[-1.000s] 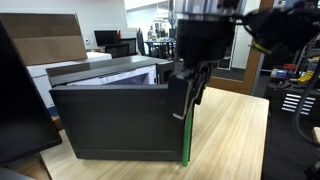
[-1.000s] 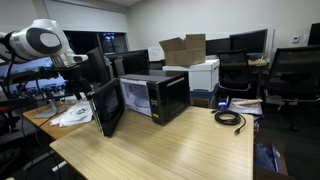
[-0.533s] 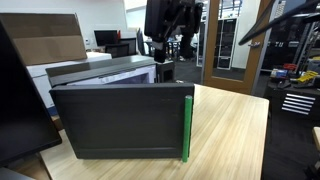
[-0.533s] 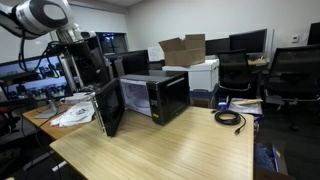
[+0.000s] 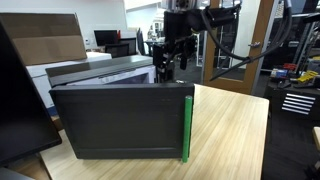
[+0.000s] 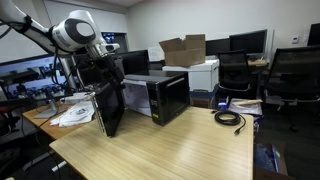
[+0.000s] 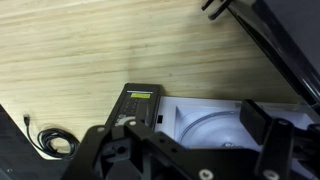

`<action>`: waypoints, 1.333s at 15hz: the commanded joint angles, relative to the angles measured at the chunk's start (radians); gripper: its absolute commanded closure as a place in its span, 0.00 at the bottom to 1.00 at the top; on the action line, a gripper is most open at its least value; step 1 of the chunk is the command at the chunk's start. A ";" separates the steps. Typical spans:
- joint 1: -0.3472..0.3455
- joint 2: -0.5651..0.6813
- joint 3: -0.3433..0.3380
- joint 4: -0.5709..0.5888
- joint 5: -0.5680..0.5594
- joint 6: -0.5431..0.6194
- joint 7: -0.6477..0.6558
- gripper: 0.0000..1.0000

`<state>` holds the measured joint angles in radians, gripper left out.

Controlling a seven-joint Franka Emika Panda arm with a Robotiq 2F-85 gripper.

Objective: Open the microwave door

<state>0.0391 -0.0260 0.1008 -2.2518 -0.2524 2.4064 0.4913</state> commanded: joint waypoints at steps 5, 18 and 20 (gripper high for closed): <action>0.099 0.026 0.051 -0.041 0.148 0.032 -0.105 0.63; 0.197 -0.052 0.116 -0.026 0.504 -0.054 -0.524 0.98; 0.207 -0.067 0.118 -0.026 0.556 -0.065 -0.624 0.98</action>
<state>0.2378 -0.0578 0.2189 -2.2614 0.2380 2.3645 -0.0250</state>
